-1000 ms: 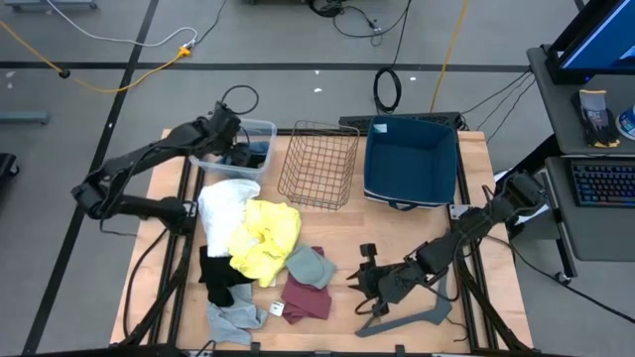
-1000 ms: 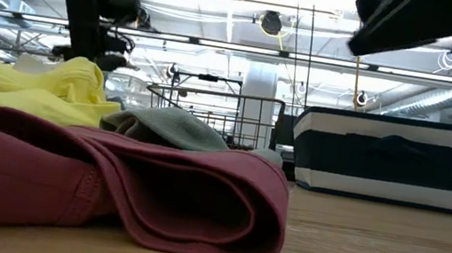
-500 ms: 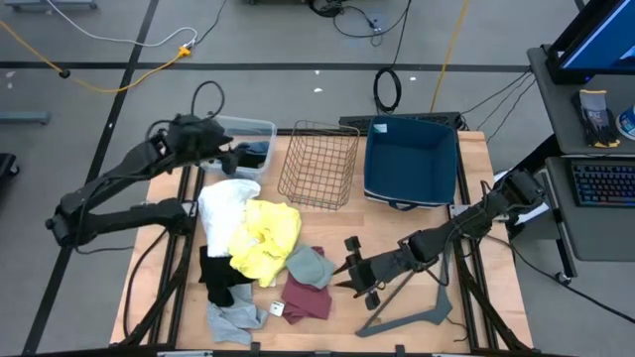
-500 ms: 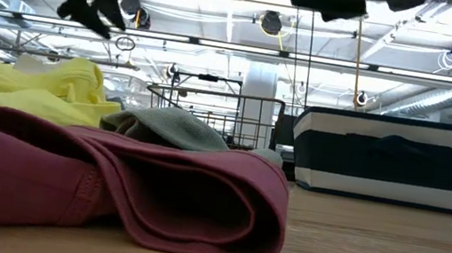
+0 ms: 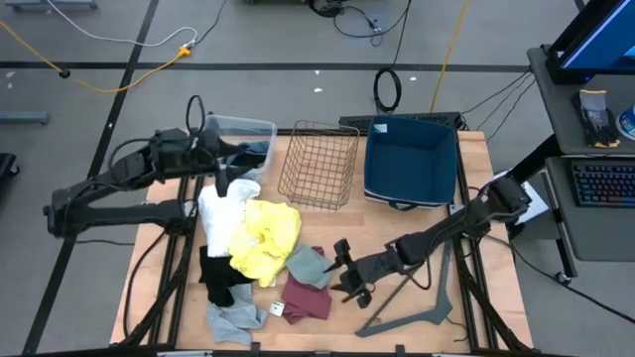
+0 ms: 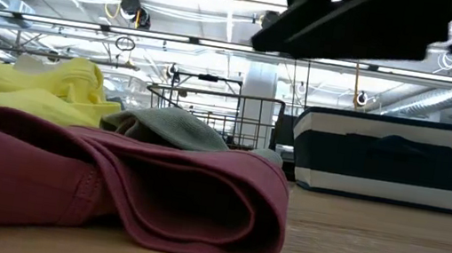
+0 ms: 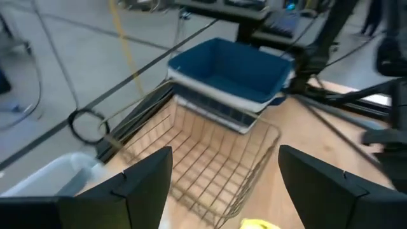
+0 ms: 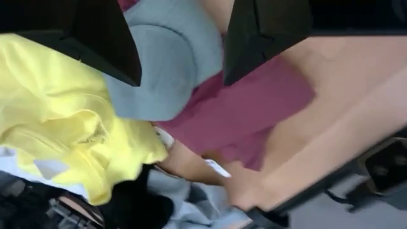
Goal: Pick & Place Cloths
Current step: Put the gray sock into the transparent bin
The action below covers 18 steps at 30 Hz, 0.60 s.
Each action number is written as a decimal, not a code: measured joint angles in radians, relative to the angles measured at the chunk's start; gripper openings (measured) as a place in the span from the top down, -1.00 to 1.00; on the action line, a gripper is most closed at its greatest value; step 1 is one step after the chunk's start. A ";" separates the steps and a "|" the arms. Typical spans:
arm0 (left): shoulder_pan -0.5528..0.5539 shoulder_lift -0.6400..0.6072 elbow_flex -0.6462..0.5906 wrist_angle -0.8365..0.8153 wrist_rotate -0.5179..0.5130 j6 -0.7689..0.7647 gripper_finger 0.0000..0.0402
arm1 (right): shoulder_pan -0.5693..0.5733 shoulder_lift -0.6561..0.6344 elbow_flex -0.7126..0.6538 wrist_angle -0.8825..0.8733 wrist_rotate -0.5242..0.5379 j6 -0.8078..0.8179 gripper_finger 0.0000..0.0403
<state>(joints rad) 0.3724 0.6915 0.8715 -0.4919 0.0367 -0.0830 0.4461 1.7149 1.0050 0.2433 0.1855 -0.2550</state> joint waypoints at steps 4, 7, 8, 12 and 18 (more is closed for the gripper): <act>-0.037 -0.002 0.000 0.021 -0.019 0.002 -0.42 | -0.022 0.052 0.041 -0.004 0.000 -0.004 -0.12; -0.047 -0.001 0.000 0.017 -0.020 0.002 -0.42 | -0.039 0.101 0.095 -0.015 -0.005 -0.003 -0.16; -0.049 -0.001 0.000 0.016 -0.020 0.002 -0.42 | -0.044 0.119 0.114 -0.027 -0.004 -0.003 -0.18; -0.050 0.000 0.000 0.015 -0.020 0.002 -0.42 | -0.068 0.195 0.184 -0.099 -0.003 0.008 -0.23; -0.050 0.000 0.000 0.007 -0.021 0.006 -0.42 | -0.104 0.259 0.239 -0.156 -0.004 0.011 -0.25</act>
<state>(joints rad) 0.3223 0.6914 0.8715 -0.4854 0.0153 -0.0768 0.3425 1.9742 1.2438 0.0875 0.1818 -0.2435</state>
